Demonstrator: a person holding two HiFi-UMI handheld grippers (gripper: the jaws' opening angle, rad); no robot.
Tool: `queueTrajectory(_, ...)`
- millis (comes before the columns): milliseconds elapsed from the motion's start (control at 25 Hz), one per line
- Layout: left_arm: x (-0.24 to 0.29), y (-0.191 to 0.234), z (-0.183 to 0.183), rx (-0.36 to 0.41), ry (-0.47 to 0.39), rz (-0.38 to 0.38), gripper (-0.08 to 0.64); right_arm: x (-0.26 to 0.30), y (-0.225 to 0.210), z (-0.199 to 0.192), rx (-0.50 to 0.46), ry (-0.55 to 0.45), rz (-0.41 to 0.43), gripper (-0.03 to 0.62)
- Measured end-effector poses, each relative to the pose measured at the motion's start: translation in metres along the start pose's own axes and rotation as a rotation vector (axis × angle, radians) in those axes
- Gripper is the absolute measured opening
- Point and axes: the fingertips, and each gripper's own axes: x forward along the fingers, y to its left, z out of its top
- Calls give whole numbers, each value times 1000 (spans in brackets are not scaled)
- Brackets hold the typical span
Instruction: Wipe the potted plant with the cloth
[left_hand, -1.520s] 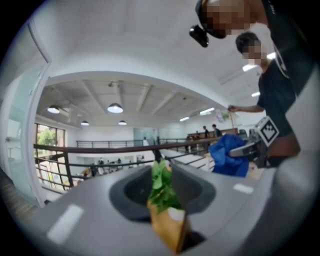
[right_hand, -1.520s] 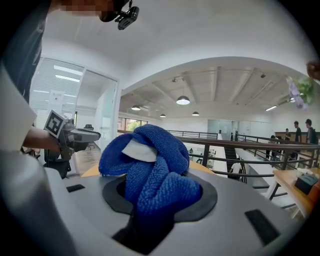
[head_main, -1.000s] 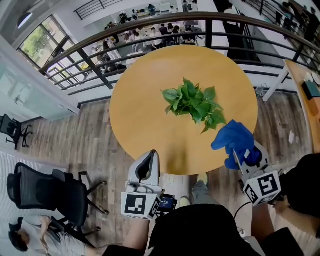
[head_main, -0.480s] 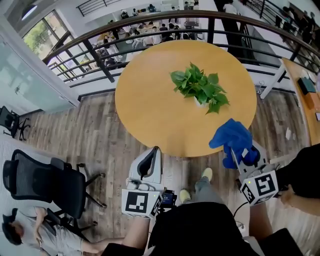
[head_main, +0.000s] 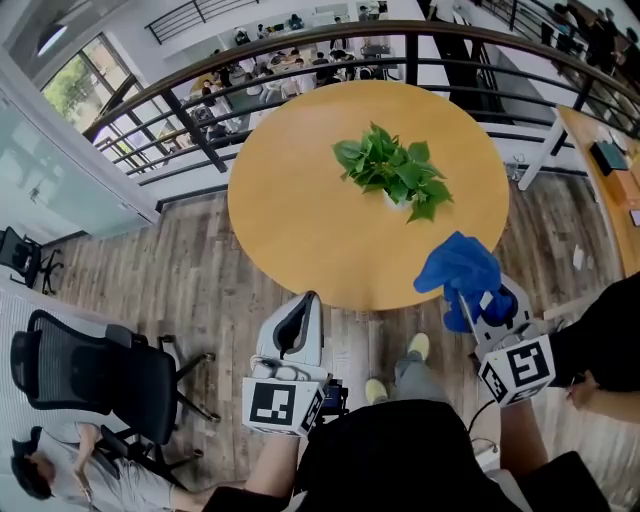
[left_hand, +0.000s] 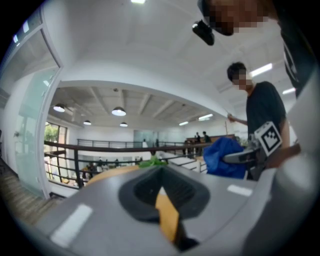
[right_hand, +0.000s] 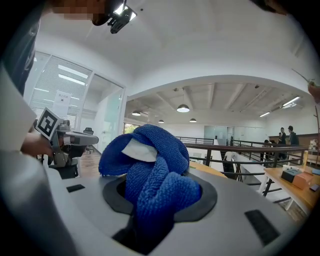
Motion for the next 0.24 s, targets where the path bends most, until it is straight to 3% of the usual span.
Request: queueTrajectory(240, 1, 1, 1, 6, 2, -3, 0, 1, -1, -1, -2, 1, -2, 161)
